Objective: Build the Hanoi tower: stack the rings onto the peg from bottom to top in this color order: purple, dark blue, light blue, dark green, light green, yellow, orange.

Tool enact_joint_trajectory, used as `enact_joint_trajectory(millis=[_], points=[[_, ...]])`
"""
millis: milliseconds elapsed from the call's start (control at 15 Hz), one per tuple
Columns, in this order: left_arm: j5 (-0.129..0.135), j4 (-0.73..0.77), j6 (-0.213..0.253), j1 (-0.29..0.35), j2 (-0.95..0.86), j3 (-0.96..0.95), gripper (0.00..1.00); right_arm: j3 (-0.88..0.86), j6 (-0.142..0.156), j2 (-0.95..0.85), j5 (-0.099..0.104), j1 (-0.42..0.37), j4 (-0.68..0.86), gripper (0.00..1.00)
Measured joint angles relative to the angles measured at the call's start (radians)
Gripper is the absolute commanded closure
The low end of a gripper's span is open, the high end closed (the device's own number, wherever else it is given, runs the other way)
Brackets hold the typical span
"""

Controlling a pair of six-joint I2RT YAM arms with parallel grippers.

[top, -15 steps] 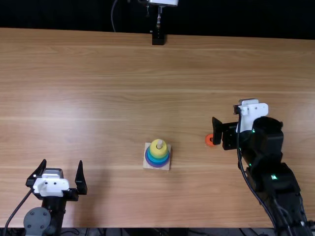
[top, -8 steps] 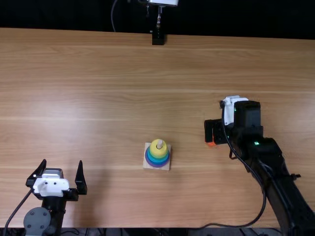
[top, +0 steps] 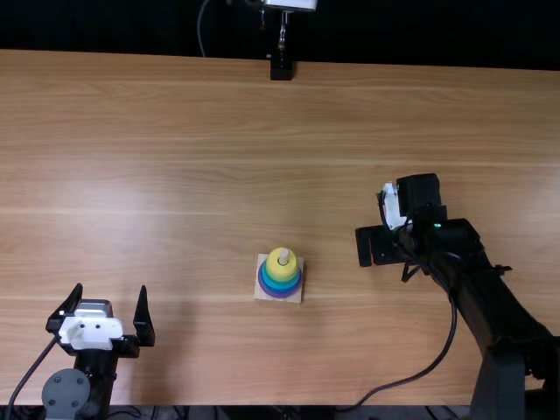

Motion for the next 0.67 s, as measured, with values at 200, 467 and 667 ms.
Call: enact_joint_trajectory(millis=[200, 467, 667], points=[[0.000, 0.000, 0.000, 0.000, 0.000, 0.000, 0.00, 0.021, 0.000, 0.003, 0.001, 0.029, 0.002, 0.00], [0.000, 0.001, 0.000, 0.000, 0.000, 0.000, 0.00, 0.034, 0.000, 0.074, 0.001, 0.043, -0.023, 0.00], [-0.001, 0.000, 0.000, 0.000, 0.000, 0.000, 0.00, 0.034, 0.002, 0.074, 0.001, 0.044, -0.040, 0.00]])
